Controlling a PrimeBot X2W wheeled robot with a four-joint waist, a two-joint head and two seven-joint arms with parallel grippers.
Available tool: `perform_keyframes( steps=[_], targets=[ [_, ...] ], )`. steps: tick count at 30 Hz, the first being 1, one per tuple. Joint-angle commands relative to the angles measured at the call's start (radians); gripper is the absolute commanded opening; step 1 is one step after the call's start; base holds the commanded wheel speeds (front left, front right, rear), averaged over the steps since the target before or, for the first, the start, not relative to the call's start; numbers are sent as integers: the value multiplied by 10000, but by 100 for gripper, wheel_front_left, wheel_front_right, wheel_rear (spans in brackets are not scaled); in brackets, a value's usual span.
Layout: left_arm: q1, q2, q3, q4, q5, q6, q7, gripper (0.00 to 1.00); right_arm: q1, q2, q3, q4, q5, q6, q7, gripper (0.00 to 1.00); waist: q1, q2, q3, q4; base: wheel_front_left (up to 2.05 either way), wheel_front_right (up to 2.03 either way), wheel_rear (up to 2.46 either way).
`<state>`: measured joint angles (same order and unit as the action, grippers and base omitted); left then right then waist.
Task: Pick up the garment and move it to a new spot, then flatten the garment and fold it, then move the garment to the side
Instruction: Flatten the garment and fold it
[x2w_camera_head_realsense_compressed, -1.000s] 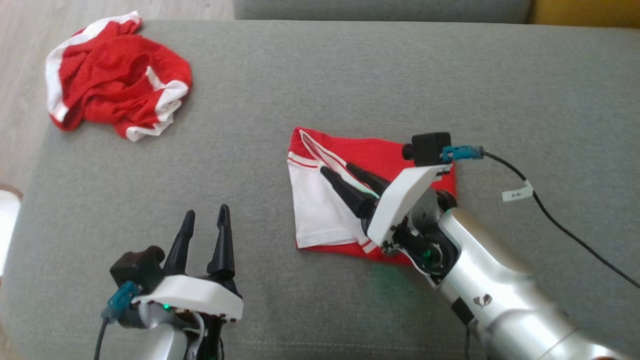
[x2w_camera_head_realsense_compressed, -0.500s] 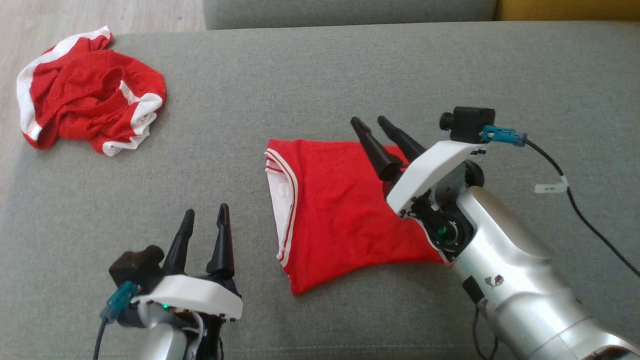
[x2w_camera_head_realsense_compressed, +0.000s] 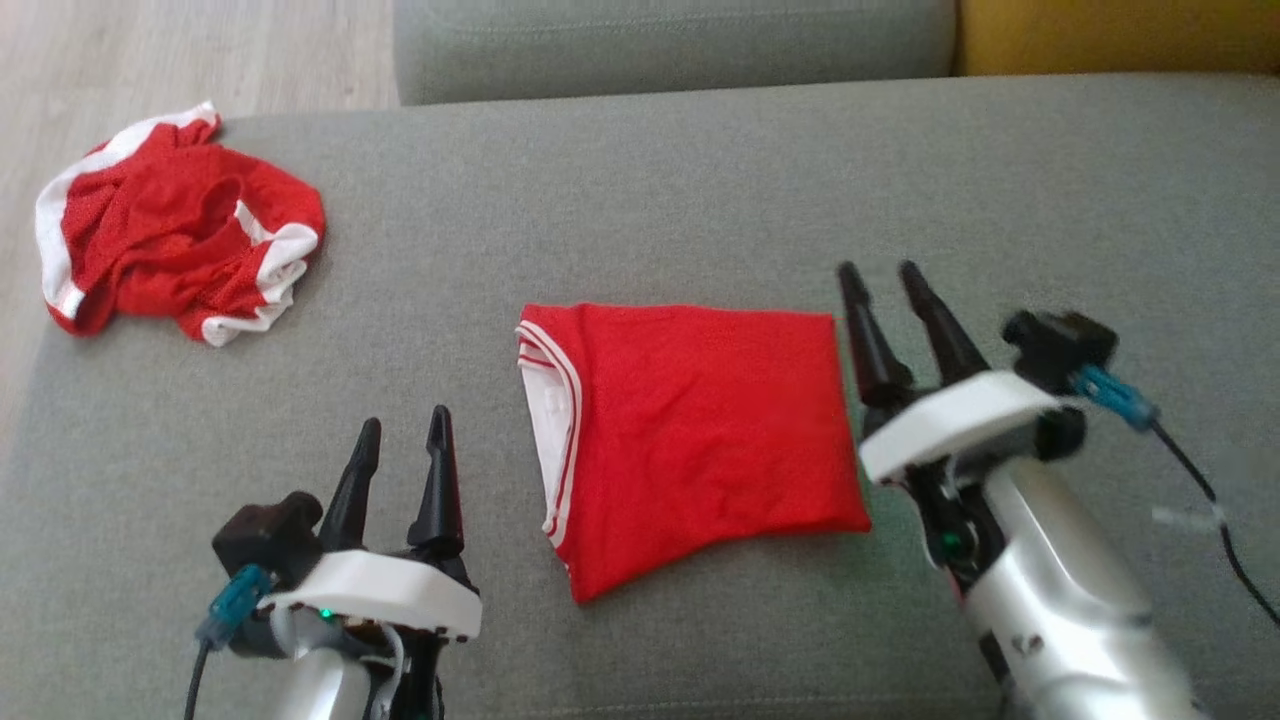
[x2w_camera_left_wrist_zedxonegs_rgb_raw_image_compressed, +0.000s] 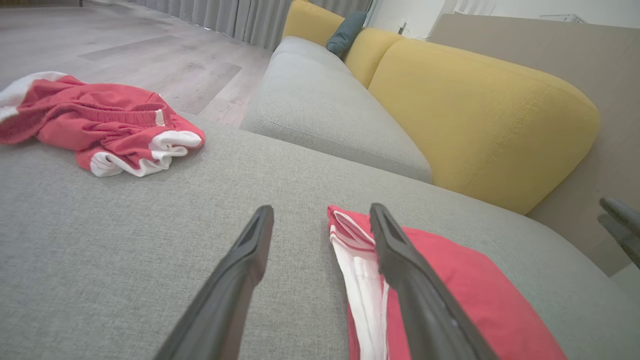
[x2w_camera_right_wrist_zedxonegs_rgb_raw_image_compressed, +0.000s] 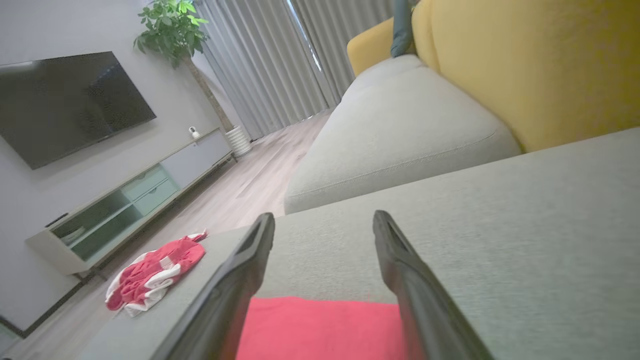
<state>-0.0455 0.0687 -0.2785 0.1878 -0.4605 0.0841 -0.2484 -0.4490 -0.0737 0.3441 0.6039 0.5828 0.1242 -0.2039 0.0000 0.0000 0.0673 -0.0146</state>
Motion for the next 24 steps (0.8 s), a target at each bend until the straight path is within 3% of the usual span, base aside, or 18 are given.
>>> perform_keyframes(
  steps=[1,5,8,15,24],
  targets=[
    [-215,106,308,-356,71,45,-124,100,27,182,-55,-421,-322,65,-185,100,0,0,-123,-39,0,0,0],
    [2,68,357,-377,64,117,-128,100,916,201,-1460,-1166,-2306,65,-485,100,0,0,-366,-78,0,0,0],
    [221,71,411,-543,236,204,-130,100,1779,225,-2260,-2059,-3165,65,-528,100,0,0,-485,-57,0,0,0],
    [730,64,573,-913,609,338,-132,100,3347,232,-2648,-3553,-3462,65,-426,100,0,0,-615,-1,0,0,0],
    [982,33,760,-952,920,367,-133,100,3996,234,-2813,-3983,-3514,65,-264,100,0,0,-518,20,0,0,0]
  ],
)
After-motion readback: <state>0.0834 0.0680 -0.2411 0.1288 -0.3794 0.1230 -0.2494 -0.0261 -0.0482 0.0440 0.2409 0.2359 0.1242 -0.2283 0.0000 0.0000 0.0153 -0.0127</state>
